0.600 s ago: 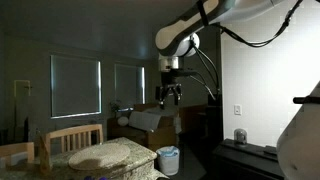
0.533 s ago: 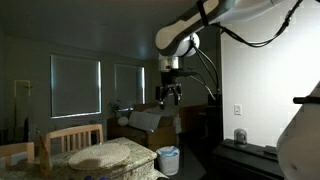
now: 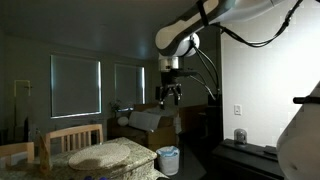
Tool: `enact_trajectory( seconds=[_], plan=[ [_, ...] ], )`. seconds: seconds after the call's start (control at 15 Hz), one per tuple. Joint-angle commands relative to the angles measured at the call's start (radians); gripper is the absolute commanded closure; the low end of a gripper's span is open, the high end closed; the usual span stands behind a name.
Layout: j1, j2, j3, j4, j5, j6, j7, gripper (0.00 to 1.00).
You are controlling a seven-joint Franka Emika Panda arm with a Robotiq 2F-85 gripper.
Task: Move the pack to the counter top
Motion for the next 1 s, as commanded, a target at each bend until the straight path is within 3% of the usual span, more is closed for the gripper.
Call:
enact_trajectory(
  seconds=[0.0, 0.33, 0.73, 0.93],
  plan=[
    [0.009, 0.001, -0.007, 0.002, -0.003, -0.002, 0.003, 0.00],
    [0.009, 0.001, -0.007, 0.002, -0.003, -0.002, 0.003, 0.00],
    [0.089, 0.157, 0.006, 0.022, 0.094, -0.008, -0.042, 0.00],
    [0.104, 0.255, 0.025, 0.048, 0.086, -0.008, -0.002, 0.00]
  ],
)
